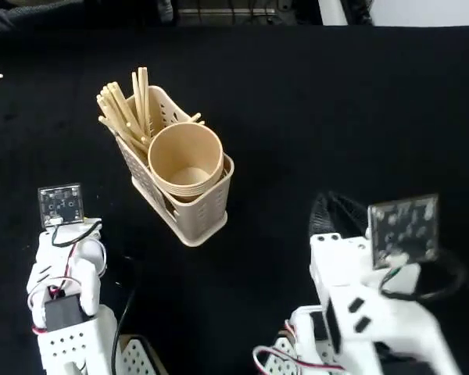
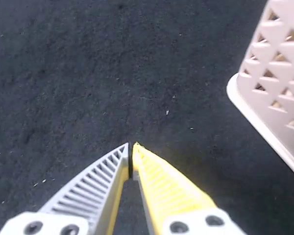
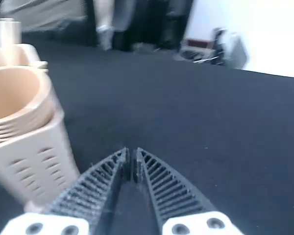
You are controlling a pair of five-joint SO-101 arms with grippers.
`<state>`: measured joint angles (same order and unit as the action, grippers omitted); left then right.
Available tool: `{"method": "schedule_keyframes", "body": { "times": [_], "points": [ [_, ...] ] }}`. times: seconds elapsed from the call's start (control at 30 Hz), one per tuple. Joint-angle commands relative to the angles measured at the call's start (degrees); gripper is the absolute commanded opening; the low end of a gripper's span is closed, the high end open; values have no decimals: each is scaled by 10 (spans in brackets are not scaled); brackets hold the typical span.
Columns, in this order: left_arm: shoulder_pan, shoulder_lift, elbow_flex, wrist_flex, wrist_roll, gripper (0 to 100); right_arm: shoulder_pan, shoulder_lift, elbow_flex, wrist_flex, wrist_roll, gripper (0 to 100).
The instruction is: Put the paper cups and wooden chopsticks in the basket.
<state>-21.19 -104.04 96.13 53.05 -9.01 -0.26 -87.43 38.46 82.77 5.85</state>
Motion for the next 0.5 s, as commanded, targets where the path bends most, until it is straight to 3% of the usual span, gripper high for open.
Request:
{"method": "schedule_keyframes", "body": {
  "times": [0.0, 0.07, 0.27, 0.47],
  "points": [
    [13, -5, 10, -17, -4, 28, 65, -167, 278, -157, 5, 21],
    [7, -4, 12, -35, -4, 28, 76, -216, 384, -223, 6, 21],
    [12, -4, 12, -36, -4, 29, 78, -180, 582, -338, 5, 19],
    [10, -3, 12, -23, -3, 29, 92, -187, 582, -164, 4, 19]
  ]
}}
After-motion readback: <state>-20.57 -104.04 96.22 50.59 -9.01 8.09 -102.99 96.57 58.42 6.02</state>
